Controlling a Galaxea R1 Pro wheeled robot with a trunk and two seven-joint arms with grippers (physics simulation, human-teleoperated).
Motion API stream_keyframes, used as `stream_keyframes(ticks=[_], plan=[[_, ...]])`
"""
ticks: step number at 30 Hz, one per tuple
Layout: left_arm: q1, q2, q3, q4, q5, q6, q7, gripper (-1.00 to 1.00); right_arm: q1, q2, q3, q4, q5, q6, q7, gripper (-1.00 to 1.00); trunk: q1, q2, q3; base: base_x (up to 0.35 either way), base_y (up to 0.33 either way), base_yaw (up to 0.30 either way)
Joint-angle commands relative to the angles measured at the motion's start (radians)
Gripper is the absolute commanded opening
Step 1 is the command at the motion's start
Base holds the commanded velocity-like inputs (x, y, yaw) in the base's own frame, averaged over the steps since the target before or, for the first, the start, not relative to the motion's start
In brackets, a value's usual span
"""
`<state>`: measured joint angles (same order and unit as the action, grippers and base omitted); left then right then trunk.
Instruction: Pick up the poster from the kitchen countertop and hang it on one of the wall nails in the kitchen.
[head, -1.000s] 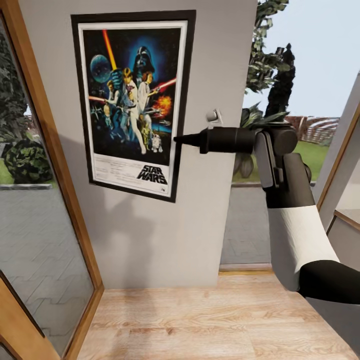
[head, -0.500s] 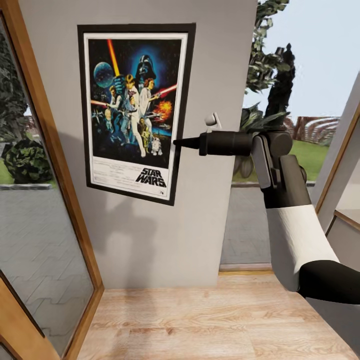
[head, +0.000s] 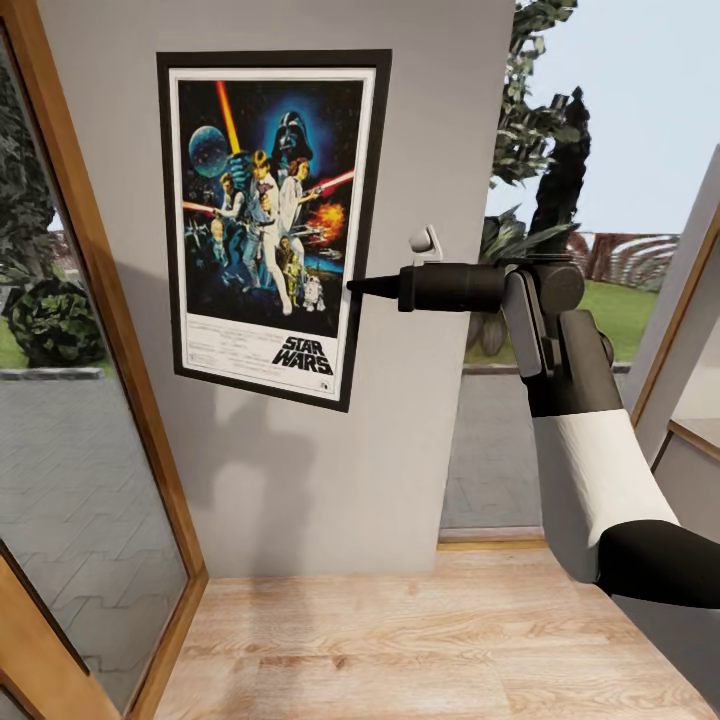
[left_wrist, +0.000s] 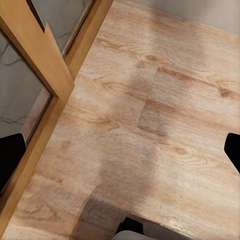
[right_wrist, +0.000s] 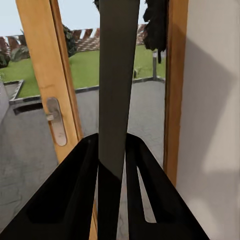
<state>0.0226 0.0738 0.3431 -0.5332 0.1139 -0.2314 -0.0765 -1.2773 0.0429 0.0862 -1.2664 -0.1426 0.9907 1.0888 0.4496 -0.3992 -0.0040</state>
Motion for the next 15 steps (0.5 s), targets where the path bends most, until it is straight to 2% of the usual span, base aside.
stream_keyframes(ticks=[1,15], plan=[[0.0,0.0,0.002,-0.001,0.01,0.0,-0.008,1.0,0.0,0.0,0.0,0.0,-0.006,0.008,0.002,-1.0,0.0,-0.001,0.0,0.0,0.0,0.0],[0.0,0.0,0.002,-0.001,0.01,0.0,-0.008,1.0,-0.001,-0.002,0.002,-0.004,-0.004,0.01,0.001,-1.0,0.0,-0.001,0.0,0.0,0.0,0.0]])
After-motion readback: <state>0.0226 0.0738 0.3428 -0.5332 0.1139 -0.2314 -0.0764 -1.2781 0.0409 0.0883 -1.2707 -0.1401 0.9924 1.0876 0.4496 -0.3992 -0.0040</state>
